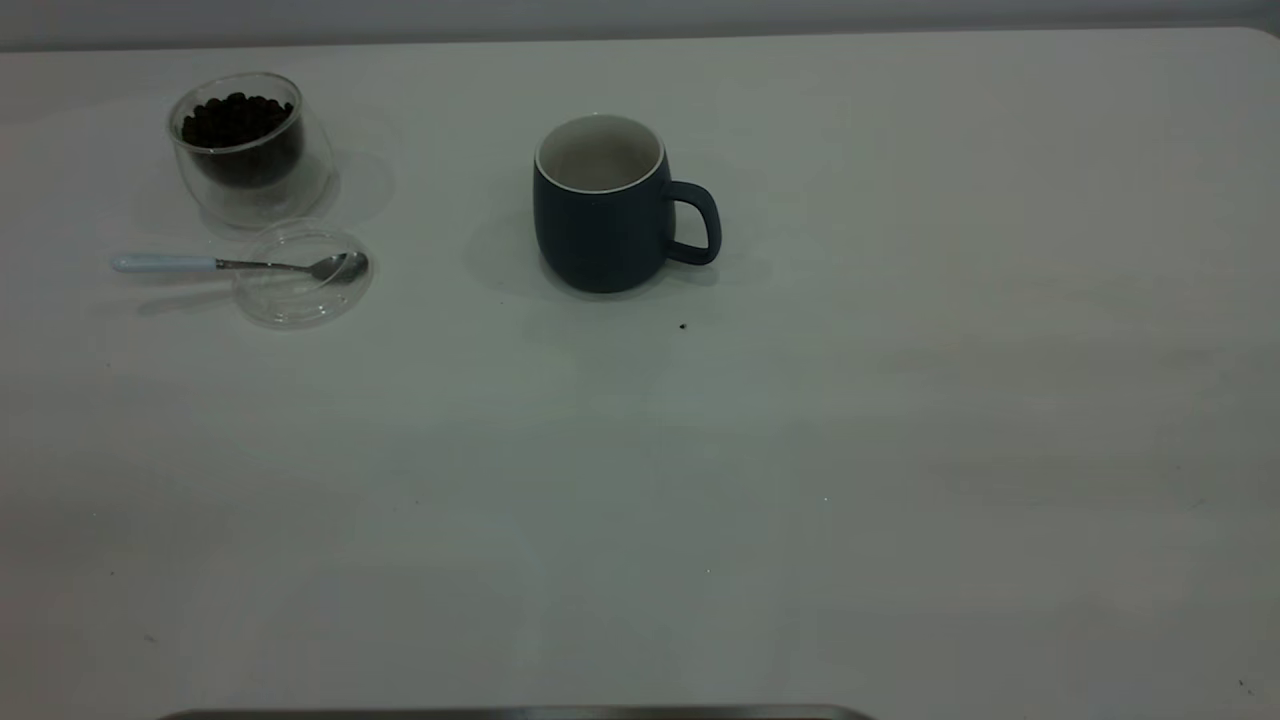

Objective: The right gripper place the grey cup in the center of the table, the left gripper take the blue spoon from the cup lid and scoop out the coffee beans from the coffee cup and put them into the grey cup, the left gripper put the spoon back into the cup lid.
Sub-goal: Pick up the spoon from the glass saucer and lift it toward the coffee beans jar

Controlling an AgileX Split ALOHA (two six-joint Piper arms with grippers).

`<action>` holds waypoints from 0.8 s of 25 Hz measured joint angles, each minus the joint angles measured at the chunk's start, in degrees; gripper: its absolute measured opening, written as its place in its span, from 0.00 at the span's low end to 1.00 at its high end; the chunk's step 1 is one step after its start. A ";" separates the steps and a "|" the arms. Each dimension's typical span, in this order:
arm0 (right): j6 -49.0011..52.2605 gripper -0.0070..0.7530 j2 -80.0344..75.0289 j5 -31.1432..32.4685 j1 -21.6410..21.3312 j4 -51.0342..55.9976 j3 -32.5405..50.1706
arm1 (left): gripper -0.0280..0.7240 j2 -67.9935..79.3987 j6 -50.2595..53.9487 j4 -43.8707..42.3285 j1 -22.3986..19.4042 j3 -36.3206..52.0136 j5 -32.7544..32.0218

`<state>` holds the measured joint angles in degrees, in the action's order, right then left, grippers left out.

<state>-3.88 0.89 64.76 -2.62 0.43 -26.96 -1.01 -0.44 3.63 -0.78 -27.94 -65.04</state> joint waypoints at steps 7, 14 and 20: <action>0.00 0.48 0.00 0.00 0.00 0.00 0.00 | 0.68 0.00 1.94 0.75 0.00 -0.31 0.31; 0.08 0.48 0.01 0.00 0.00 0.00 0.00 | 0.68 13.49 8.35 -1.21 0.00 -11.40 4.51; 0.08 0.48 0.01 0.00 0.00 0.00 0.00 | 0.68 31.82 8.72 -7.10 0.00 -25.63 10.86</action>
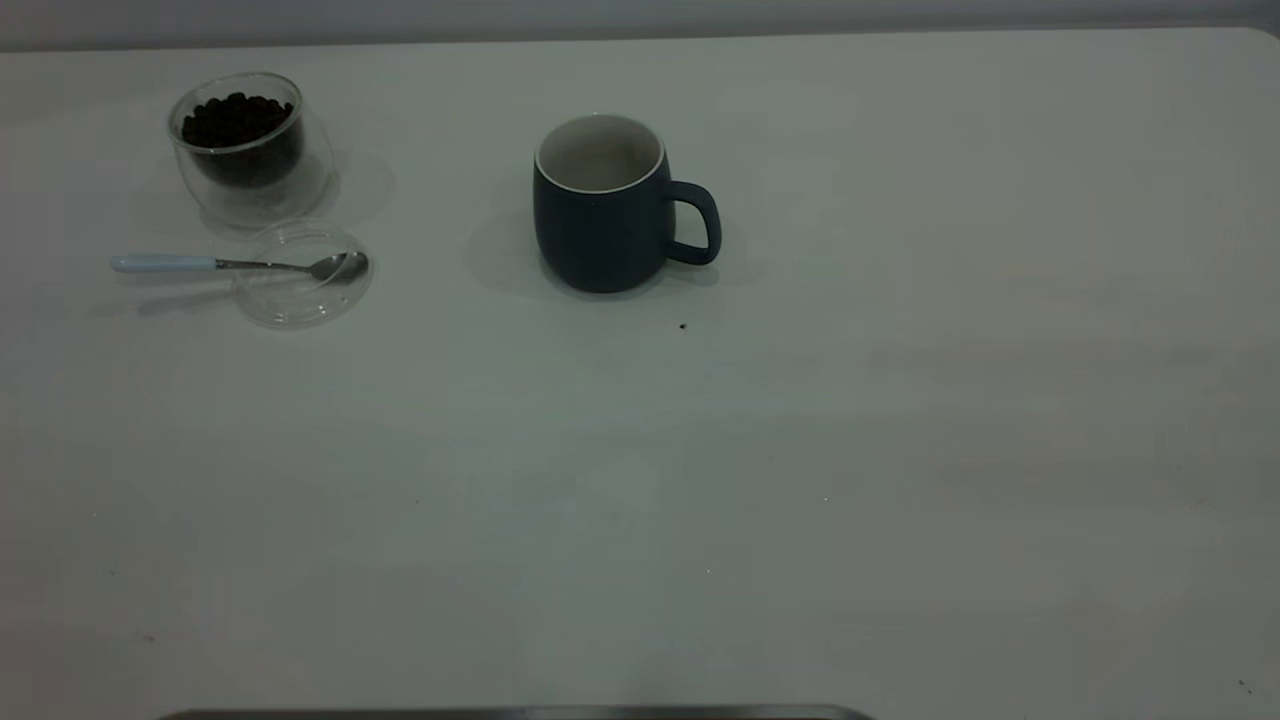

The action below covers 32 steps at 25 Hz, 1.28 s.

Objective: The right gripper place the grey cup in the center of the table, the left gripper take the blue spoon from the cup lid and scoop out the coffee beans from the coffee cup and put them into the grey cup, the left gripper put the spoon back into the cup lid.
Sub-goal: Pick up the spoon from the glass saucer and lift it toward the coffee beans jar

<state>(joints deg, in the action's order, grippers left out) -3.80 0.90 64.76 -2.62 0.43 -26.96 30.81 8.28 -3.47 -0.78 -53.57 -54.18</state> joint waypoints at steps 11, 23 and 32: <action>0.00 0.48 0.00 0.00 0.00 0.00 0.00 | 0.68 29.28 11.16 -11.29 0.00 -5.95 3.28; 0.00 0.48 0.00 0.00 0.00 0.00 0.00 | 0.68 50.85 7.61 1.73 -11.26 -12.14 7.72; 0.00 0.48 0.00 0.00 0.00 0.00 0.00 | 0.68 64.51 -27.60 31.90 -35.43 -14.06 8.55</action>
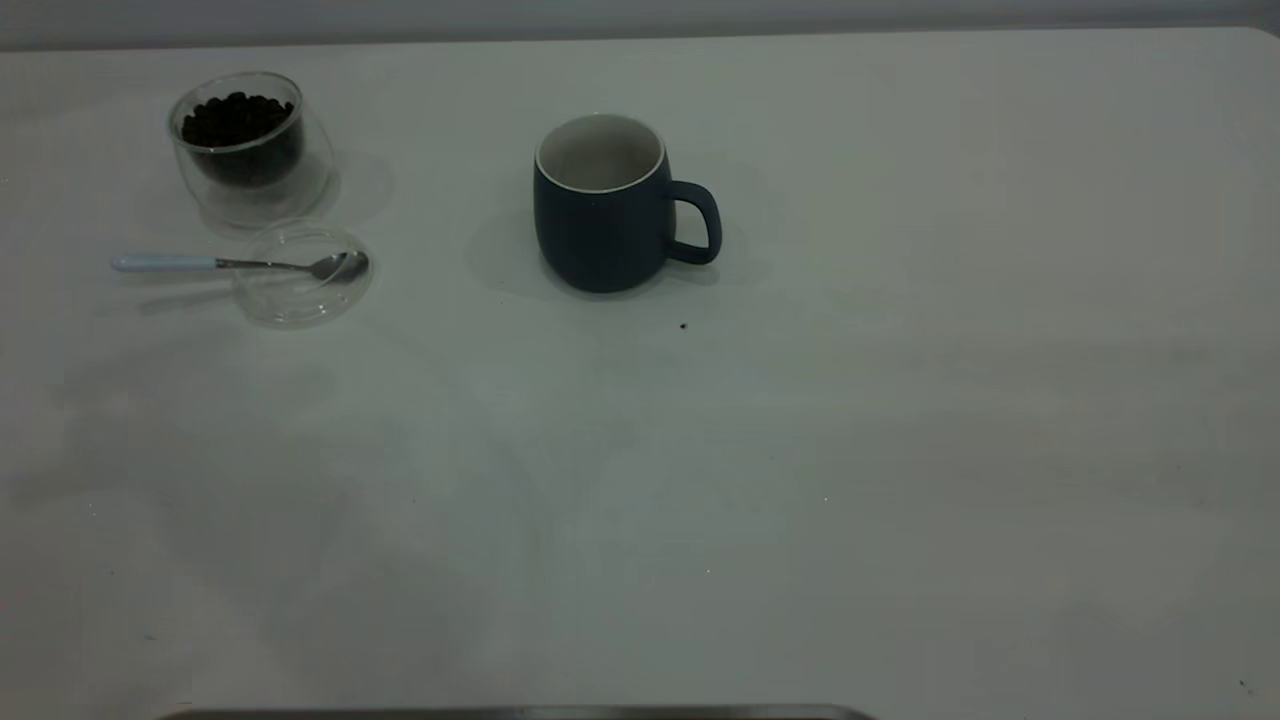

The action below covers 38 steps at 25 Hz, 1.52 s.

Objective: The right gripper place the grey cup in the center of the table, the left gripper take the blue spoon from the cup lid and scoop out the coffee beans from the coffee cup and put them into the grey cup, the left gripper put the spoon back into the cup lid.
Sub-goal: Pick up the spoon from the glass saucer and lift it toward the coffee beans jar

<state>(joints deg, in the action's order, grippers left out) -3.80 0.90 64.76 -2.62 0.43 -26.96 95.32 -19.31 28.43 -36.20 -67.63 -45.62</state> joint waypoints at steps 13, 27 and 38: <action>0.00 0.48 0.00 0.00 0.00 0.00 0.00 | 0.68 24.91 -45.28 39.52 0.71 -0.34 -1.17; 0.00 0.48 0.00 0.00 0.00 0.00 0.00 | 0.85 38.13 -59.84 42.09 6.25 -1.61 6.30; 0.00 0.48 0.00 0.00 0.00 0.05 0.00 | 0.85 40.94 -65.37 46.35 12.38 -1.99 9.13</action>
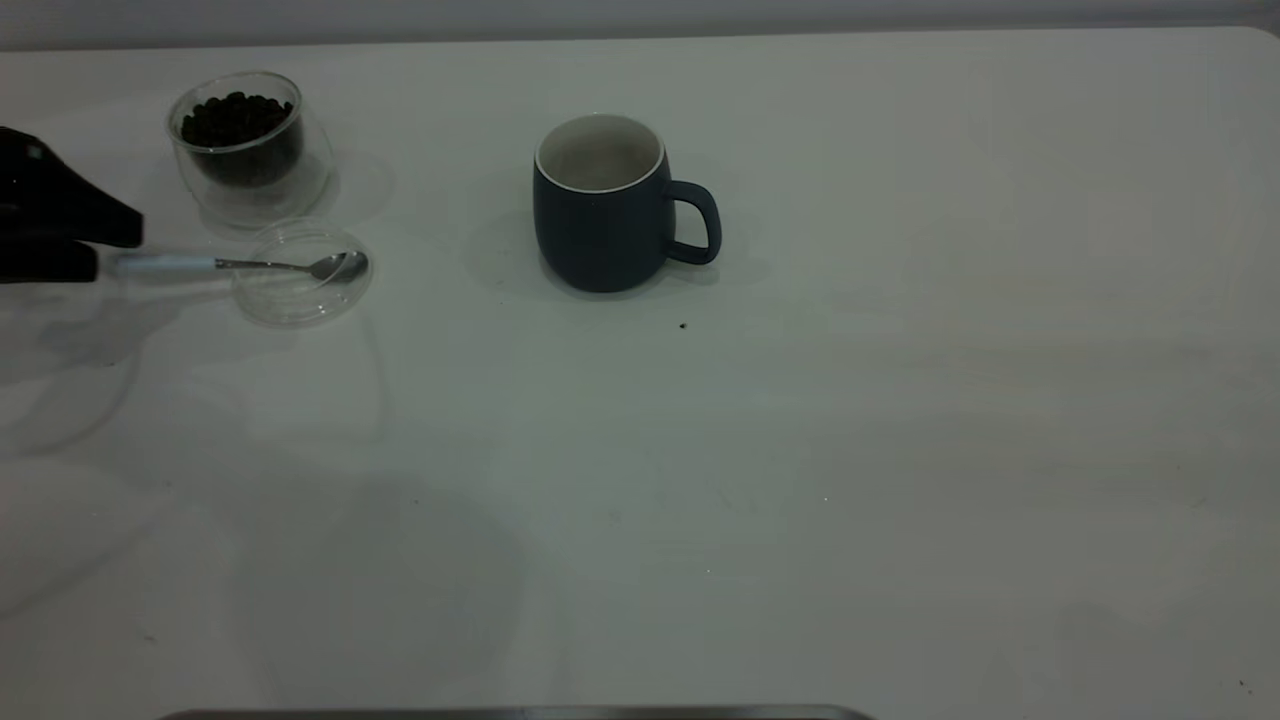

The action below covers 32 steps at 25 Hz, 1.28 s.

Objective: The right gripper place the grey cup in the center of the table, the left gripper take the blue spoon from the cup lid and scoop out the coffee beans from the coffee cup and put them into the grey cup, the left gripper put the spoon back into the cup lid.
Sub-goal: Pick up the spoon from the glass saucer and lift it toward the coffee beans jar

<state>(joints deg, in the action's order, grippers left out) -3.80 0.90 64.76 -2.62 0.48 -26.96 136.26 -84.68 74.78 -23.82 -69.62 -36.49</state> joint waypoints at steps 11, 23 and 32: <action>0.00 0.48 0.00 0.00 0.00 -0.05 0.00 | 0.81 0.00 -1.22 0.82 0.42 0.00 1.20; 0.00 0.48 0.00 0.00 0.00 0.00 0.00 | 0.81 1.96 -1.15 0.86 0.95 0.00 -0.54; 0.00 0.48 0.00 0.00 0.00 -0.05 0.00 | 0.76 1.96 -1.15 0.86 0.95 0.00 -0.38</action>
<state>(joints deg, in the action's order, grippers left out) -3.80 0.90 64.76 -2.62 0.43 -26.96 138.22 -85.84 75.64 -22.87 -69.62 -36.88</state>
